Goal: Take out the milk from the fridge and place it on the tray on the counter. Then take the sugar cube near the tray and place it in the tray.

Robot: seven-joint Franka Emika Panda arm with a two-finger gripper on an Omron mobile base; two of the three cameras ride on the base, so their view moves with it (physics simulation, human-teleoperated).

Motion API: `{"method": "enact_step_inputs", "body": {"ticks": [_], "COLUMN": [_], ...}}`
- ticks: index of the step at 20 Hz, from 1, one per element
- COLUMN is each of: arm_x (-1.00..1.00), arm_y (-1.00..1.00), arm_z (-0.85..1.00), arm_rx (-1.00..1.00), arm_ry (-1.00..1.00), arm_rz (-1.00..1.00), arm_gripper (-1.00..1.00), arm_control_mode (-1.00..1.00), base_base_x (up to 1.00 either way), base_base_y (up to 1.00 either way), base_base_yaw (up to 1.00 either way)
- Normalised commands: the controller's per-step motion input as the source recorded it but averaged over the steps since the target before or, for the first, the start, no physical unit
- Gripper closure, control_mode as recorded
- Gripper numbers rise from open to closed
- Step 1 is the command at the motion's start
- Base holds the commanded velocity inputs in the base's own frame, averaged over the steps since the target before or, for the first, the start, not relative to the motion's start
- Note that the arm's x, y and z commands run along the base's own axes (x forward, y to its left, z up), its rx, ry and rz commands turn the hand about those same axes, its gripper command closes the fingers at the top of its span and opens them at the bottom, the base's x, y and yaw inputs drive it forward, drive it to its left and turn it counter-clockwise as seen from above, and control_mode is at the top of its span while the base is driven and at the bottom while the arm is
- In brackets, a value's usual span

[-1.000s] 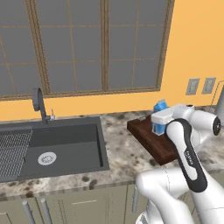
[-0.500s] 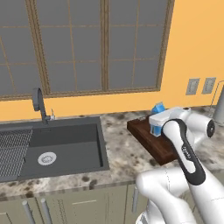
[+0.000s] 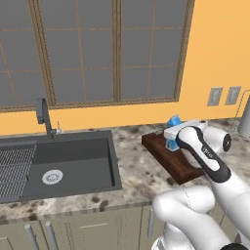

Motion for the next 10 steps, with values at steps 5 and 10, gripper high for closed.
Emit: {"method": "enact_step_inputs", "body": {"ticks": [5, 10], "arm_x": [0.4, 0.32], "arm_y": [-0.03, 0.0], "arm_z": [-0.32, -0.37], "arm_rx": [0.0, 0.0], "arm_ry": [0.0, 0.0], "arm_rz": [0.0, 0.0], "arm_gripper": [1.0, 1.0], "arm_control_mode": [-1.0, -1.0], "base_base_x": [0.0, 0.0], "base_base_y": [0.0, 0.0], "base_base_yaw": [0.0, 0.0]}}
